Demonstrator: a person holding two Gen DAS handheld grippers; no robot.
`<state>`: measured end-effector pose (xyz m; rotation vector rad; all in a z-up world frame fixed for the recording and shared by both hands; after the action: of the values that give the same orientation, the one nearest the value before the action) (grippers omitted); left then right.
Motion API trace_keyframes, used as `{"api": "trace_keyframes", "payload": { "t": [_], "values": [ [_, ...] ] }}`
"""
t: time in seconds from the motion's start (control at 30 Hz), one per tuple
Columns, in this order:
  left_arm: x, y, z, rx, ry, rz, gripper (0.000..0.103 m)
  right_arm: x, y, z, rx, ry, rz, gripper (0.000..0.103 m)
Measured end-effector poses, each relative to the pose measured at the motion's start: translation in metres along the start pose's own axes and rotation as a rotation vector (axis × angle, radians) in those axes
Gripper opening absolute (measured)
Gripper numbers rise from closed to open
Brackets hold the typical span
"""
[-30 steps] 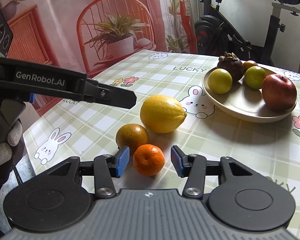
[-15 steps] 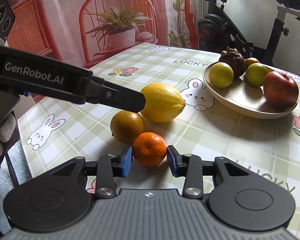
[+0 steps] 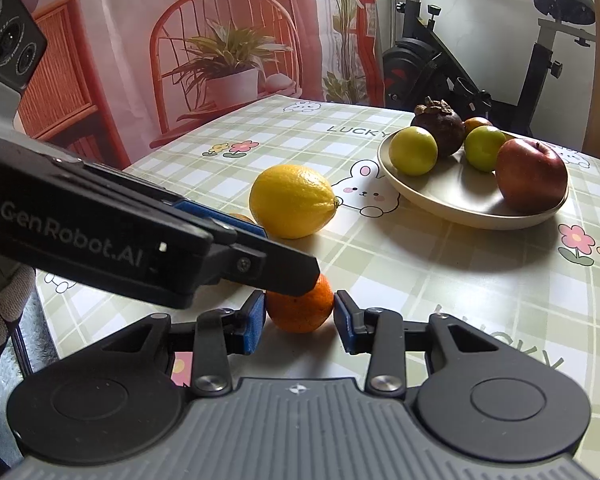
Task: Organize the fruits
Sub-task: 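Close the left tool on the tangerine, then carry the tangerine onto the plate and open the left tool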
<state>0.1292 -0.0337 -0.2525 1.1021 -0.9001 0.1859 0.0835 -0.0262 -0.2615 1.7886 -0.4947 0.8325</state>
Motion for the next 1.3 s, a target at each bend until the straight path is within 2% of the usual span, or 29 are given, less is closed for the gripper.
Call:
{"api": "trace_keyframes", "payload": {
  "t": [0.33,0.53,0.8,1.07,1.17,1.3],
  "values": [
    [-0.01,-0.02,0.003,-0.012,0.016,-0.065,0.045,-0.003,0.0,0.004,0.018,-0.02,0.002,0.04],
    [-0.012,-0.024,0.004,-0.022,0.018,-0.072,0.045,-0.004,0.0,0.005,0.031,-0.035,0.006,0.04],
    [-0.013,-0.024,0.003,-0.019,0.02,-0.062,0.037,-0.005,0.001,0.006,0.029,-0.034,0.006,0.04],
    [-0.005,-0.014,0.004,-0.025,0.025,-0.024,0.036,0.003,0.009,0.004,0.033,-0.055,0.035,0.04],
    [0.006,-0.007,0.006,-0.024,0.027,0.0,0.035,0.014,0.018,0.006,0.041,-0.065,0.06,0.04],
    [0.034,0.004,0.012,-0.005,-0.021,0.053,0.036,0.041,0.03,0.01,0.042,-0.056,0.118,0.04]
  ]
}}
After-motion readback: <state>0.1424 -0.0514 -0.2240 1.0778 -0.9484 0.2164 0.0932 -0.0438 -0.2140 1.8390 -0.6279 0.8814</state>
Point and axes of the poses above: each gripper's, at about its wrist camera, not at the fingertips, and y roughly against the way its jaws point, z to its right, x to its top, the point moved 9 cm from there along -y, roughly the way its jaws point, and after that the axes turned 7 degrees about -y, right-handed, at the moved point
